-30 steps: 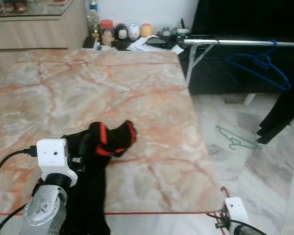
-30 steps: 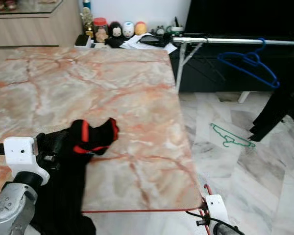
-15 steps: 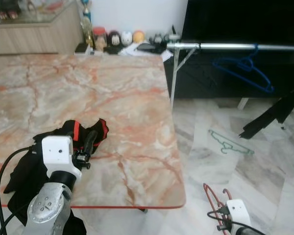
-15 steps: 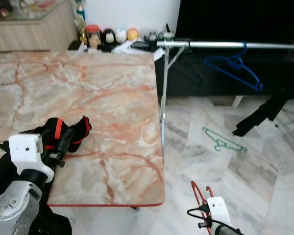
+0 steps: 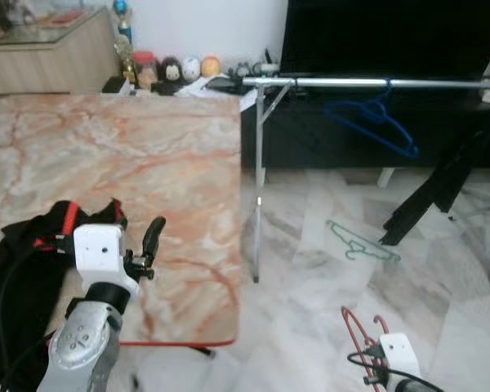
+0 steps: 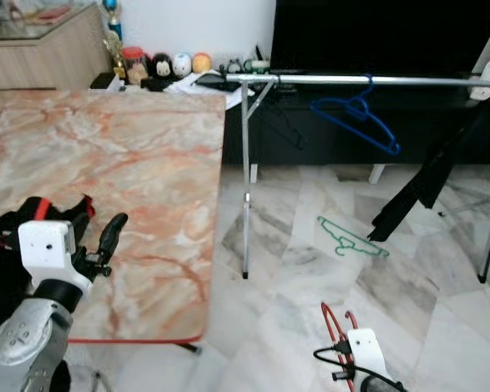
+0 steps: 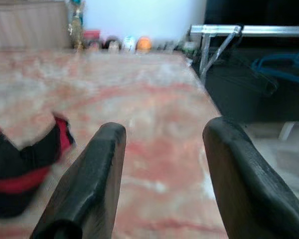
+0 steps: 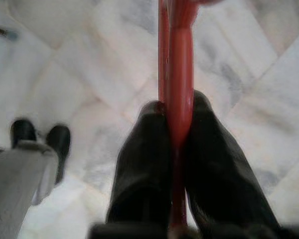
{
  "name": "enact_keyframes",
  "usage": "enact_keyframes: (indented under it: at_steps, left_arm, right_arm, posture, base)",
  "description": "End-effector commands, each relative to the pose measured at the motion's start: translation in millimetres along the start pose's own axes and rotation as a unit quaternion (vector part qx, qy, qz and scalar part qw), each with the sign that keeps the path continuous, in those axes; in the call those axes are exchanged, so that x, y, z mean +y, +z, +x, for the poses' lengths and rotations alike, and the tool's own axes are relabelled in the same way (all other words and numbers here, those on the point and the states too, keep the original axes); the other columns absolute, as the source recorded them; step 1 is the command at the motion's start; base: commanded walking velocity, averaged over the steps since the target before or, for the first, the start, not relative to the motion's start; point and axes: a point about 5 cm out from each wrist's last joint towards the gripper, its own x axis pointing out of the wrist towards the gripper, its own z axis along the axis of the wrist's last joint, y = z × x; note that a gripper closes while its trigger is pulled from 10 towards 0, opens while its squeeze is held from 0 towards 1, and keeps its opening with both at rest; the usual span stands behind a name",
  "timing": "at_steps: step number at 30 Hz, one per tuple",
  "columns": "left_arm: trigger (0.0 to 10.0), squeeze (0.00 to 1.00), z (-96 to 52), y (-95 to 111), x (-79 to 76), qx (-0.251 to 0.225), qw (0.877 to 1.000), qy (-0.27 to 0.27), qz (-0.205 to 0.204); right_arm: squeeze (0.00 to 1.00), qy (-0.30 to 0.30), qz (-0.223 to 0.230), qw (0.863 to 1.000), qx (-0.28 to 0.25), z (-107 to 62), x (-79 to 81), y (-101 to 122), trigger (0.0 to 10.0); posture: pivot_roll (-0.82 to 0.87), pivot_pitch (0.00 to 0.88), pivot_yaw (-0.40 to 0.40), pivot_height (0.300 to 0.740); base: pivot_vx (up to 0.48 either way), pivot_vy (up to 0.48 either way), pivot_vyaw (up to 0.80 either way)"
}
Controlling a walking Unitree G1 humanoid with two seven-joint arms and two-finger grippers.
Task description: Hang hanger
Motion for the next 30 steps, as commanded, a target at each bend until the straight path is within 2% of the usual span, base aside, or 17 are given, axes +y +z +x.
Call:
enact_keyframes:
  at_steps: [1,15,18,20,24,28,30]
  left_arm:
    - [10.0,0.0,1.6,2,-3.1,-0.003,1.0,-0.008,-0.001]
    - [10.0,0.0,4.3,-3,-1.5,0.009,1.0,-0.015,0.009]
    - [10.0,0.0,3.4,-17,2.6,0.044,0.998,-0.024,0.027]
    - [10.0,0.0,-1.1,-33,7.1,0.084,0.994,-0.036,0.056]
    - [10.0,0.0,-9.6,-52,13.2,0.129,0.985,-0.056,0.098]
    - [10.0,0.0,-13.6,-66,18.0,0.166,0.978,-0.056,0.109]
    - [10.0,0.0,-16.2,-84,24.3,0.203,0.971,-0.049,0.112]
  right_arm:
    - [0.0,-0.011,0.005,1.0,-0.004,-1.8,-8.3,1,10.0]
    - [0.0,-0.012,0.005,1.0,-0.005,-1.6,-9.1,3,10.0]
    - [0.0,-0.012,0.005,1.0,-0.005,-1.6,-8.9,4,10.0]
    - [0.0,-0.012,0.005,1.0,-0.006,-1.5,-8.9,4,10.0]
    - [0.0,-0.012,0.005,1.0,-0.006,-1.5,-9.0,4,10.0]
    - [0.0,-0.012,0.005,1.0,-0.006,-1.5,-9.1,4,10.0]
    - [0.0,-0.012,0.005,1.0,-0.006,-1.4,-9.2,5,10.0]
  posture:
    - [0.02,0.067,-0.046,0.74]
    - [0.01,0.072,-0.048,0.74]
    - [0.02,0.073,-0.049,0.74]
    - [0.02,0.074,-0.049,0.74]
    - [0.02,0.078,-0.05,0.74]
    - [0.02,0.079,-0.053,0.74]
    - [0.02,0.079,-0.054,0.74]
  base:
    - [0.0,-0.48,0.0]
    - [0.0,-0.48,0.0]
    - [0.0,0.0,0.0]
    - [0.0,0.0,0.0]
    - [0.0,0.0,0.0]
    - [0.0,0.0,0.0]
    - [0.0,0.0,0.0]
